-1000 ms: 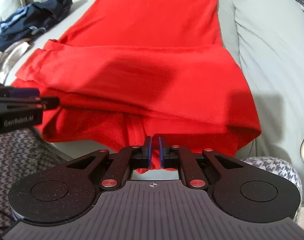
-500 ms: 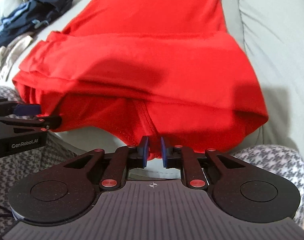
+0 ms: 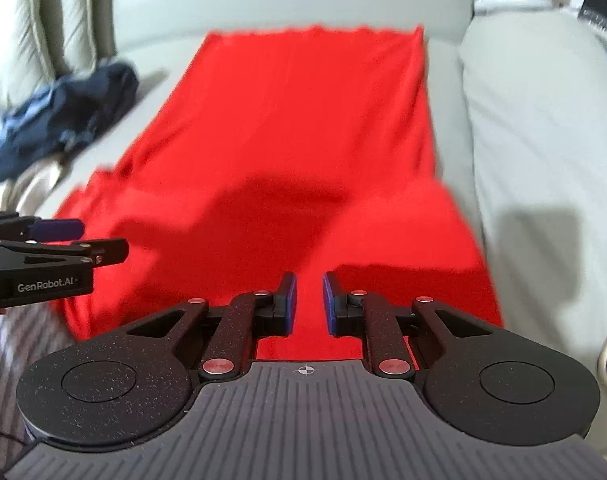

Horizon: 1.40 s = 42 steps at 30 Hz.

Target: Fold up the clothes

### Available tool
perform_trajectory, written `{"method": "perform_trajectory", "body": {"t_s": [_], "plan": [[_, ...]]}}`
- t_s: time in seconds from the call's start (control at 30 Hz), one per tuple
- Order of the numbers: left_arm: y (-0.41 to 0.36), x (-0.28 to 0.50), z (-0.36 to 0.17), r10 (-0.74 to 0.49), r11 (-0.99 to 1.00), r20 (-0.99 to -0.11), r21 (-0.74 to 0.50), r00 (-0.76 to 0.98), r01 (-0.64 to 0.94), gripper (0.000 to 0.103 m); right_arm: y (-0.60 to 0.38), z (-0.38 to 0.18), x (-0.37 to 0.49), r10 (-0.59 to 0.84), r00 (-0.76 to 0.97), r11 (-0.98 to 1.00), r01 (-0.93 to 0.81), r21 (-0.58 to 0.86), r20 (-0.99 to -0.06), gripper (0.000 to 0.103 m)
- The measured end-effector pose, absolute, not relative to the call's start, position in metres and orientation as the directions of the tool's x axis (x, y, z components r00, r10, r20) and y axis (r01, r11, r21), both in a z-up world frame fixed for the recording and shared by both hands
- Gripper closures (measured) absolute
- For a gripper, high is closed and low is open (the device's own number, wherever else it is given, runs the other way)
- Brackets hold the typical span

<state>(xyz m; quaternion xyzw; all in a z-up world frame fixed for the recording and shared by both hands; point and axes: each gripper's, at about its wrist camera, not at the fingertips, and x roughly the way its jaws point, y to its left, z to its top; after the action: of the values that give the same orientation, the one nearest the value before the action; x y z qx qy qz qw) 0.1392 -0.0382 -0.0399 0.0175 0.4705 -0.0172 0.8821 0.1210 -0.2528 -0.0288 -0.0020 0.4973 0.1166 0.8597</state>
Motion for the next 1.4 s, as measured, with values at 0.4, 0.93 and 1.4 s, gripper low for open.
{"method": "perform_trajectory", "body": {"t_s": [0.4,0.93,1.4], "plan": [[-0.009,0.278,-0.067,0.012,1.0,-0.789,-0.005,0.614,-0.026,0.039,-0.274,-0.051,0.257,0.139,0.589,0.99,-0.099,0.1,-0.796,0.073],[0.046,0.424,-0.098,0.153,0.988,-0.697,0.082,0.7,-0.134,0.032,-0.301,-0.092,0.42,0.054,0.728,0.997,0.002,0.081,-0.684,0.059],[0.057,0.478,-0.124,0.145,0.989,-0.699,0.122,0.7,-0.083,0.016,-0.319,-0.129,0.508,0.014,0.741,0.997,0.036,0.061,-0.671,0.053]]}}
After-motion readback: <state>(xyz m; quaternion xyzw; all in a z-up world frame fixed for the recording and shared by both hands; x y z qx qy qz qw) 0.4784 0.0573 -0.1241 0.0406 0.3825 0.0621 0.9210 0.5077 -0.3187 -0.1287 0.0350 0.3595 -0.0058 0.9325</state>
